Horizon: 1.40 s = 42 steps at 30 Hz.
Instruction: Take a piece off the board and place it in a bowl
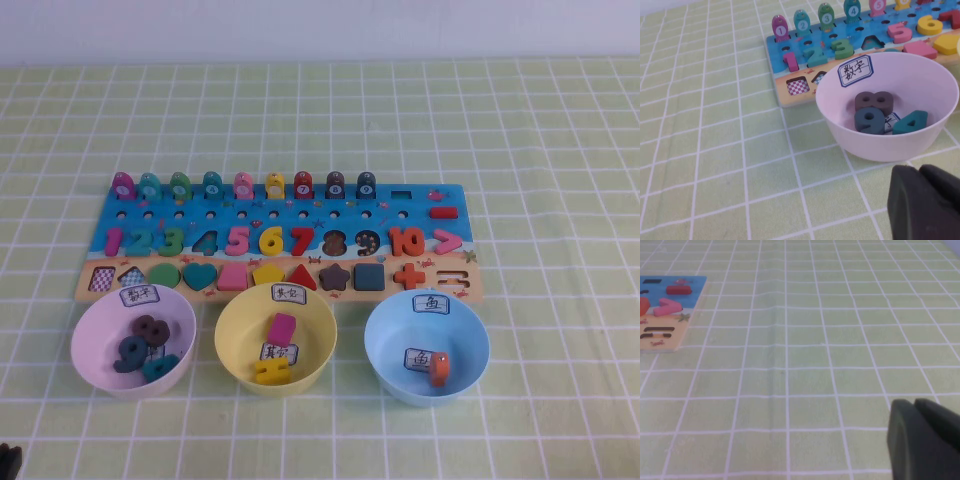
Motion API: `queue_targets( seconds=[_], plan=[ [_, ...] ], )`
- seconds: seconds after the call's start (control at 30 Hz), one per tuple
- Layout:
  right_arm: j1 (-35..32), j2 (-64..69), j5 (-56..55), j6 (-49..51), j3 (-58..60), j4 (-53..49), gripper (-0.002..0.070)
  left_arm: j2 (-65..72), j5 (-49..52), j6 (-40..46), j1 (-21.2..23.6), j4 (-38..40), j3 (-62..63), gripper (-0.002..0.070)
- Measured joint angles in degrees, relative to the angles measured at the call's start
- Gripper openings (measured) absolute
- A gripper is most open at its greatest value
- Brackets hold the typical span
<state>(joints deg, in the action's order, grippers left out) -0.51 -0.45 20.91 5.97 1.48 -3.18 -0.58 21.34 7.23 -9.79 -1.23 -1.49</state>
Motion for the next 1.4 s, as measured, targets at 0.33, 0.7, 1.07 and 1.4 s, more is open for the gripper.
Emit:
queue_targets(
  seconds=[0.33, 0.7, 1.07, 1.4],
  plan=[
    [0.0, 0.0, 0.0, 0.0, 0.0, 0.0, -0.0017, 0.0, 0.0, 0.0, 0.0, 0.0, 0.0, -0.0005],
    [0.0, 0.0, 0.0, -0.11, 0.0, 0.0, -0.0017, 0.0, 0.0, 0.0, 0.0, 0.34, 0.0, -0.0005],
    [0.0, 0.0, 0.0, -0.01, 0.0, 0.0, -0.0017, 0.0, -5.7, -5.01, 0.0, 9.27, 0.0, -0.0005],
    [0.0, 0.0, 0.0, -0.01, 0.0, 0.0, -0.0017, 0.0, -27.91, -17.48, 0.0, 26.29, 0.0, -0.0004]
  ],
)
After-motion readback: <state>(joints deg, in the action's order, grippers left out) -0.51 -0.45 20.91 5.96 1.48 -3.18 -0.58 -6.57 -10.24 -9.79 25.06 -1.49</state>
